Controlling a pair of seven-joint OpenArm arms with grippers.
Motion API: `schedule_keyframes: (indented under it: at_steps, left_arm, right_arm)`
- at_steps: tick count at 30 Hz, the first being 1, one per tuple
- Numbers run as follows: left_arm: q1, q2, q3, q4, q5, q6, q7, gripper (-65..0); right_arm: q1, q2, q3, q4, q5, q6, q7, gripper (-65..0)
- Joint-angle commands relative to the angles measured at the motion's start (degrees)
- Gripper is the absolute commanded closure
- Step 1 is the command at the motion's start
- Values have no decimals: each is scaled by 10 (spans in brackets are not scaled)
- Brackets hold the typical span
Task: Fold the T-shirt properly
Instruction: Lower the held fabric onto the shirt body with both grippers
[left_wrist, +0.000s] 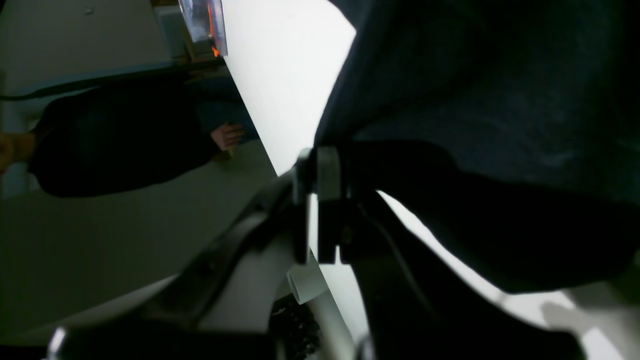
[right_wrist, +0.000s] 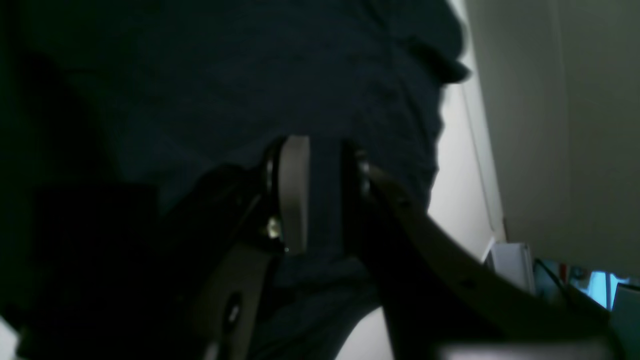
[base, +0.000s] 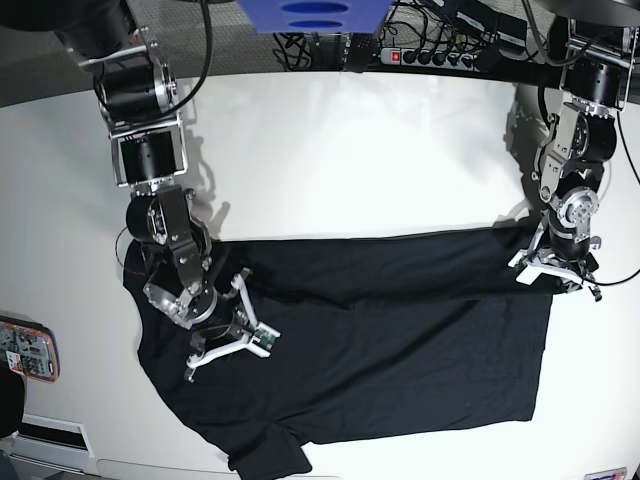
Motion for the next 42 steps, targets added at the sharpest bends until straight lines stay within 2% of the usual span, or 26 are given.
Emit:
schedule_keyframes:
  at_steps: [1, 6, 12, 14, 17, 20, 23, 26, 35, 42]
  left_arm:
    - [-11, -13, -7, -2, 10, 12, 4, -25]
    - [-51, -11, -3, -70, 10, 12, 4, -25]
    - [-66, -15, -7, -75, 12, 14, 1, -24]
    - [-66, -22, -3, -74, 35, 14, 0, -24]
    - [-66, -18, -3, -74, 86, 14, 0, -25]
    - [-67, -4, -3, -74, 110, 14, 0, -25]
    - [-79, -1, -3, -74, 107, 14, 0, -25]
    - [-101, 18, 2, -74, 110, 14, 0, -23]
    - [-108, 29, 2, -74, 108, 10, 0, -27]
    - [-108, 29, 2, -74, 91, 10, 0, -24]
  right_arm:
    - [23, 0, 1, 29, 6, -11, 14, -107]
    - [23, 0, 3, 80, 6, -11, 11, -106]
    - [23, 0, 29, 91, 7, -11, 11, -106]
    - [23, 0, 40, 94, 7, -11, 12, -106]
    - [23, 0, 44, 94, 7, -11, 13, -106]
    - [22, 0, 44, 95, 7, -11, 14, -107]
    - [22, 0, 42, 95, 7, -11, 14, -107]
    - [22, 0, 41, 95, 7, -11, 14, -107]
    - [22, 0, 40, 112, 7, -11, 15, -107]
    - [21, 1, 40, 138, 68, -11, 12, -107]
